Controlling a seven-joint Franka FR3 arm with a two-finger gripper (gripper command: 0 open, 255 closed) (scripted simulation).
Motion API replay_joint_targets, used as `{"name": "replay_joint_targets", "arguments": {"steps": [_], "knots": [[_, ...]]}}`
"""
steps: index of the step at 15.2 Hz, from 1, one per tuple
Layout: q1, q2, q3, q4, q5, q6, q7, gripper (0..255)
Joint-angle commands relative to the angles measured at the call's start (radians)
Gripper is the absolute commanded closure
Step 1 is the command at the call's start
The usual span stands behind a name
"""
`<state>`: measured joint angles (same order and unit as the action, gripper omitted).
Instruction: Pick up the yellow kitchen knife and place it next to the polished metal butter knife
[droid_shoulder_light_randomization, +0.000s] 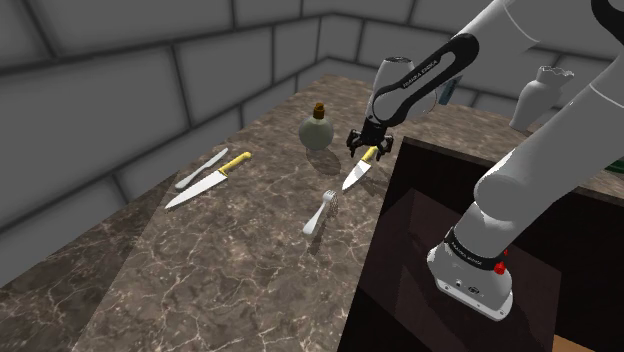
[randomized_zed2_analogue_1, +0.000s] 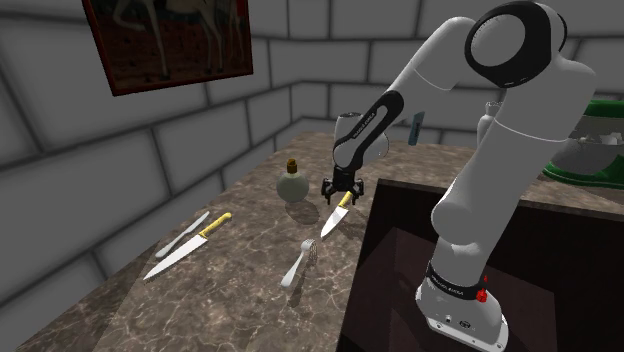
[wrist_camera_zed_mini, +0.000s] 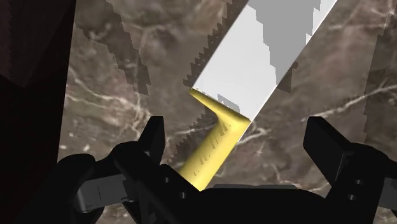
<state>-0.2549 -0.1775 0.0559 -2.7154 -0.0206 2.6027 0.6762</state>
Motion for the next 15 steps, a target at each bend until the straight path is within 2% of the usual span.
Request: {"name": "replay_joint_targets", "arguments": {"steps": [1,2,11,15], "knots": [[0.000,0.000,0.000,0.000,0.000,0.000,0.000,0],[0.000,0.000,0.000,0.000,0.000,0.000,0.000,255],[0.000,0.000,0.000,0.000,0.000,0.000,0.000,255],[0.003,-0.054,-0.002,0.014,0.007,-0.068,-0.006,255]]}}
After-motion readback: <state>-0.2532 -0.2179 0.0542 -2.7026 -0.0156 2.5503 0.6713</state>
